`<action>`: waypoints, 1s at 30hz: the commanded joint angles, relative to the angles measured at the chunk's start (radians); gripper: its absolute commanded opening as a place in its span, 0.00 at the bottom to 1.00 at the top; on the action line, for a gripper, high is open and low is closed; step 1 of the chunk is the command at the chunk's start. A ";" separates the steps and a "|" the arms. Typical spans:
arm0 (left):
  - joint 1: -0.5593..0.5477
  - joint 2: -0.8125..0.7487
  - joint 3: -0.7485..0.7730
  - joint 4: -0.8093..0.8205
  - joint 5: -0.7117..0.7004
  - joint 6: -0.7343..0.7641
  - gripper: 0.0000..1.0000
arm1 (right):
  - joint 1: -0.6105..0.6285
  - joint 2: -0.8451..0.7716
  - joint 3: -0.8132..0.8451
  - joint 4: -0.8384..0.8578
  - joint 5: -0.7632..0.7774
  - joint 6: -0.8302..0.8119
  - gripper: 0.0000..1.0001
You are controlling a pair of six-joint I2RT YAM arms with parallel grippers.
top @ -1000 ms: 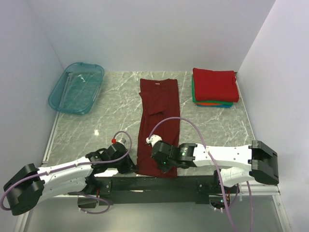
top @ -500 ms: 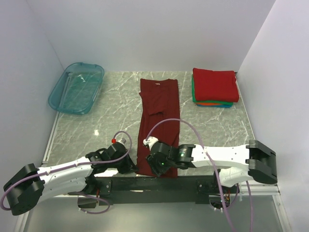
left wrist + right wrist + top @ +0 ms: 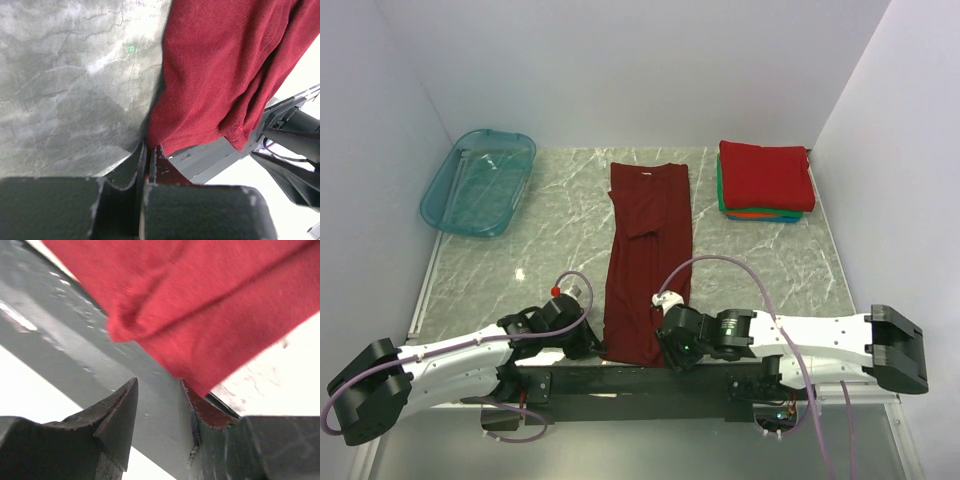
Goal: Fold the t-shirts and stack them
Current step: Fold the tshirt
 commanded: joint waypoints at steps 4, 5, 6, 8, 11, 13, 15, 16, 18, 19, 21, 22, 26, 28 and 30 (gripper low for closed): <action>-0.005 0.015 -0.021 -0.040 -0.014 0.004 0.00 | 0.003 0.102 0.017 0.006 0.046 0.026 0.43; -0.005 0.015 -0.021 -0.043 -0.014 0.002 0.00 | 0.004 0.116 0.020 0.006 0.062 0.025 0.43; -0.005 0.012 -0.024 -0.043 -0.015 0.001 0.00 | 0.003 0.129 0.026 0.006 0.068 0.025 0.42; -0.005 0.003 -0.029 -0.046 -0.017 -0.004 0.00 | 0.004 0.158 0.032 0.004 0.083 0.028 0.42; -0.005 -0.008 -0.032 -0.052 -0.018 -0.009 0.00 | 0.003 0.188 0.043 -0.016 0.122 0.042 0.42; -0.005 -0.012 -0.032 -0.055 -0.021 -0.010 0.00 | 0.003 0.199 0.049 -0.025 0.137 0.052 0.41; -0.005 -0.012 -0.032 -0.058 -0.021 -0.012 0.00 | 0.003 0.202 0.049 -0.033 0.141 0.063 0.38; -0.004 -0.012 -0.032 -0.058 -0.021 -0.012 0.00 | 0.003 0.199 0.049 -0.036 0.143 0.068 0.33; -0.005 -0.008 -0.032 -0.055 -0.020 -0.012 0.00 | 0.004 0.189 0.045 -0.040 0.143 0.077 0.26; -0.005 -0.005 -0.032 -0.055 -0.020 -0.012 0.00 | 0.003 0.178 0.046 -0.043 0.145 0.083 0.22; -0.005 -0.001 -0.032 -0.054 -0.020 -0.010 0.00 | 0.003 0.163 0.042 -0.056 0.142 0.094 0.20; -0.005 0.002 -0.032 -0.054 -0.020 -0.012 0.00 | 0.004 0.147 0.039 -0.059 0.137 0.097 0.10; -0.005 0.002 -0.032 -0.054 -0.021 -0.012 0.00 | 0.004 0.101 0.019 -0.071 0.112 0.115 0.08; -0.005 0.003 -0.032 -0.054 -0.021 -0.012 0.00 | 0.003 0.078 0.013 -0.076 0.105 0.121 0.11; -0.005 0.002 -0.034 -0.054 -0.023 -0.013 0.00 | 0.003 0.069 0.005 -0.082 0.105 0.127 0.11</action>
